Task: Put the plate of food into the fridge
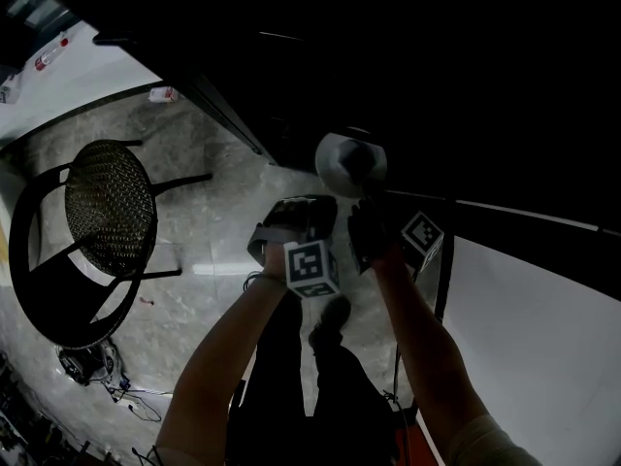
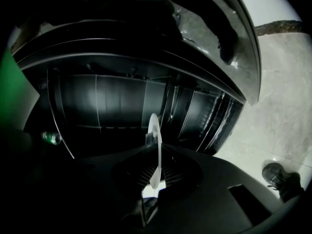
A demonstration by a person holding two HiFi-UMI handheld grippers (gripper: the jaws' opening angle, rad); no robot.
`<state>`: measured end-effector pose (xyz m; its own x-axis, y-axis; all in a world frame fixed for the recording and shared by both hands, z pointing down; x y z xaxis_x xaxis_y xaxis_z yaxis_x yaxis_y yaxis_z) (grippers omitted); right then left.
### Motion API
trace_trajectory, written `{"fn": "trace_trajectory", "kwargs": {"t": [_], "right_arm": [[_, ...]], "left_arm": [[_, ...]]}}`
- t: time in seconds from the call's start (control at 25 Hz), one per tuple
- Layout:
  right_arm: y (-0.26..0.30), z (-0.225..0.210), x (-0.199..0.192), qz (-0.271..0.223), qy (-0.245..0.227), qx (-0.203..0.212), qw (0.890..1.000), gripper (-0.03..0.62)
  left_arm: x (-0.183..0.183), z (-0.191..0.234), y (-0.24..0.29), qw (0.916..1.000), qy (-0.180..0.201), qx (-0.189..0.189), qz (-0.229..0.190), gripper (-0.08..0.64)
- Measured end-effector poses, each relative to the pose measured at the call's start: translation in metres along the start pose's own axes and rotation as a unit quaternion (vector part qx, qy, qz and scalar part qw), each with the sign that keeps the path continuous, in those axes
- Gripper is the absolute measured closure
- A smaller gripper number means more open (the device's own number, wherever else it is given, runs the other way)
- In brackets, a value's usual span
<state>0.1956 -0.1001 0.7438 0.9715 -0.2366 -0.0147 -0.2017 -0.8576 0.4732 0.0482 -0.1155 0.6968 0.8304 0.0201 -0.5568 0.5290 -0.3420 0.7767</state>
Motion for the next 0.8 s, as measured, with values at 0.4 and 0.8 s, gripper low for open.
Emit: {"fn": "trace_trajectory", "kwargs": {"t": [0.4,0.8], "right_arm": [[0.009,0.0,0.003,0.009,-0.025,0.009,1.0,0.565],[0.014,0.0,0.004,0.032,-0.031,0.008,0.999,0.565]], "left_arm": [[0.003,0.007,0.014,0.9941,-0.107,-0.012,-0.017,0.535],[0.002,0.009,0.023,0.9878,-0.154,-0.016,-0.014,0.54]]}}
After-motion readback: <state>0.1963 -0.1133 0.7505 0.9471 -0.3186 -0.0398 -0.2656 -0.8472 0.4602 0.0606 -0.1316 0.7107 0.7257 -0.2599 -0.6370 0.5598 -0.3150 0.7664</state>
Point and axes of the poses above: the fingertips, and each gripper's own axes: y forward along the fingers, z to its left, x out of its top, the point moved 9 cm from there along -y, backward along the fingers, and after that the axes turned 4 degrees about -y, right-handed, at the moved point
